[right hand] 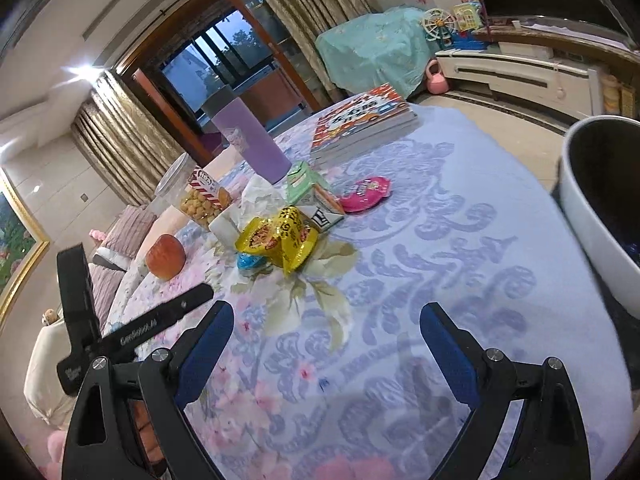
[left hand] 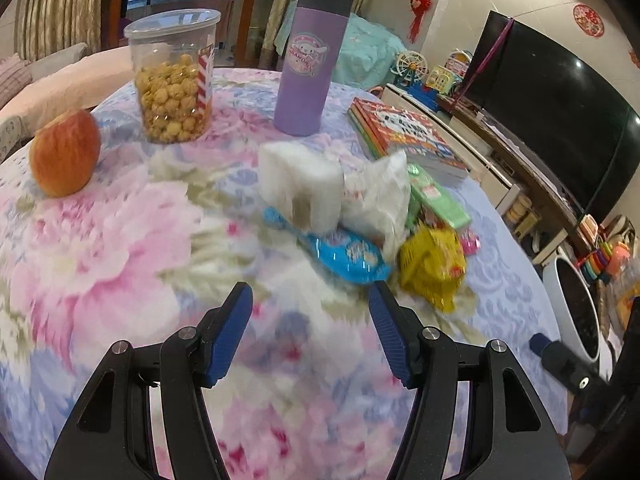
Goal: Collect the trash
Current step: 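Move both open grippers back over the remaining items on the table, then grasp the white foam block with the left gripper while the right grasps the yellow snack packet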
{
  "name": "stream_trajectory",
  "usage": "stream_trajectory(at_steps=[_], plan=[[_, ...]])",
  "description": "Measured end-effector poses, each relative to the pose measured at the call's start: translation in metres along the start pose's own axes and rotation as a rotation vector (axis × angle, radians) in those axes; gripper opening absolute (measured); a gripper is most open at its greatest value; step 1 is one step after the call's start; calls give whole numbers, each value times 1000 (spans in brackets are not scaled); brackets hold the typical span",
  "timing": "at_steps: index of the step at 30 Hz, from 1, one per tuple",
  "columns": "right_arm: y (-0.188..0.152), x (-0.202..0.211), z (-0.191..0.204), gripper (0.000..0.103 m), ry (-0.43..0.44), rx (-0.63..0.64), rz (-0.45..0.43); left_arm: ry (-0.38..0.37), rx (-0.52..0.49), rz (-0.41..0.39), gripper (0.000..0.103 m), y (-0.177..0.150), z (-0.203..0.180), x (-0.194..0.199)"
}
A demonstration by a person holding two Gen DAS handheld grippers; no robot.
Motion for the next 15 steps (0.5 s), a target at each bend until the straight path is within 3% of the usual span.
stream_trajectory(at_steps=[8, 15], plan=[[14, -41, 4, 76, 48, 30, 53, 2, -23, -3, 62, 28, -8, -27], [24, -72, 3, 71, 68, 47, 105, 29, -27, -2, 62, 41, -9, -51]])
Point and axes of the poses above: each gripper's, at about its wrist camera, not at the fingertips, and x roughly against the way its jaws point, z to its left, y to its top, the point moved 3 cm from there along -x, roughly the way its jaws point, and after that the axes turned 12 degrees about y, right-handed, at the moved point
